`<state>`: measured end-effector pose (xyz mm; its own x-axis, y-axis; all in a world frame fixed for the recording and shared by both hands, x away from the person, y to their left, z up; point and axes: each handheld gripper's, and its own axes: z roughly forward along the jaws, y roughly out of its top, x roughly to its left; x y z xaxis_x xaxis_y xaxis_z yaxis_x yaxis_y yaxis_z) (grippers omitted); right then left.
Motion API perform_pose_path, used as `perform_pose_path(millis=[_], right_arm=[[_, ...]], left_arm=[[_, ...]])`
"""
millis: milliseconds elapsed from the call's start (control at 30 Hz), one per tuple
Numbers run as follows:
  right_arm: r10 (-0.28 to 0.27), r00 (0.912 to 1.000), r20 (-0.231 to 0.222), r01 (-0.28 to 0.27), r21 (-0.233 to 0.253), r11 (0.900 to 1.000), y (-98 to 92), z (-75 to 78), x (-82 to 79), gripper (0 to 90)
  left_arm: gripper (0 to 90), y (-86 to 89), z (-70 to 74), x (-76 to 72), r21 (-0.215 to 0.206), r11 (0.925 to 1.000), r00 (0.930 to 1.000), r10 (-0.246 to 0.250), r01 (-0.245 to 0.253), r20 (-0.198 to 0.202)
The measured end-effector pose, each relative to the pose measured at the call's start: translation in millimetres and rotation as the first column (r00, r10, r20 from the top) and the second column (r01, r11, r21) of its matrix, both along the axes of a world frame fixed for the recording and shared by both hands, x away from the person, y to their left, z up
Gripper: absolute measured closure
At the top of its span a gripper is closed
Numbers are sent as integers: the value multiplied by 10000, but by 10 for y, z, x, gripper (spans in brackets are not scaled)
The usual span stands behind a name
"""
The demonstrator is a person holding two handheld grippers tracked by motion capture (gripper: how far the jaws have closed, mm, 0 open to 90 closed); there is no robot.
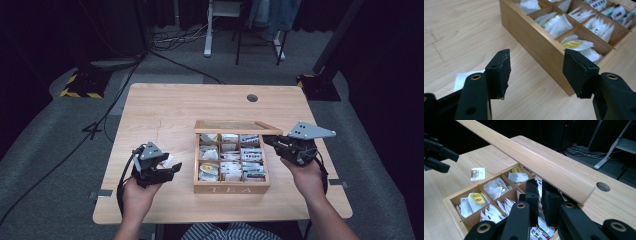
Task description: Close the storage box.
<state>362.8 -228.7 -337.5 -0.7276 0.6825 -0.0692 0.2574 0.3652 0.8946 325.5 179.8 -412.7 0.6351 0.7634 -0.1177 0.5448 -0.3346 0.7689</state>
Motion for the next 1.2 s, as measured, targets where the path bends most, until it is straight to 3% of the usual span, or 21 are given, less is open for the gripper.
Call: perform_pose_path(millis=[167, 200, 467, 633, 667, 767, 900, 1000, 1200], right_arm=[[-63, 9998, -206, 59, -178, 9998, -12, 9, -7, 803], [-117, 9996, -249, 112, -237, 9997, -24, 8, -3, 801], [-327, 9943, -1015, 310, -183, 9994, -165, -5, 39, 756], [-337, 9904, -1343, 308, -242, 9992, -194, -8, 44, 753], [-337, 9897, -1394, 306, -242, 9992, -196, -4, 41, 753], [-338, 9879, -1511, 303, -249, 9992, -203, 14, 30, 750], [-316, 9823, -1846, 293, -156, 9995, -221, 36, 20, 717], [-442, 9753, -2163, 438, -69, 9990, -247, 51, 18, 703], [-615, 9655, -2532, 623, -47, 9980, -294, 80, 9, 691]], left_arm=[[401, -65, -71, -65, 220, 9991, 9993, -356, 358, -84], [401, -93, -123, -85, 384, 9983, 9986, -424, 436, -313], [399, -154, -307, -144, 704, 9937, 9932, -810, 870, -834], [398, -199, -477, -106, 1034, 9880, 9871, -1017, 1148, -1240], [397, -227, -533, -87, 1294, 9829, 9836, -1128, 1312, -1409], [396, -279, -586, -78, 1550, 9768, 9802, -1239, 1479, -1548], [392, -294, -631, -61, 1695, 9713, 9757, -1376, 1666, -1704], [385, -296, -672, -51, 1580, 9756, 9764, -1240, 1525, -1770], [377, -319, -737, -38, 1740, 9718, 9755, -1275, 1591, -1795]])
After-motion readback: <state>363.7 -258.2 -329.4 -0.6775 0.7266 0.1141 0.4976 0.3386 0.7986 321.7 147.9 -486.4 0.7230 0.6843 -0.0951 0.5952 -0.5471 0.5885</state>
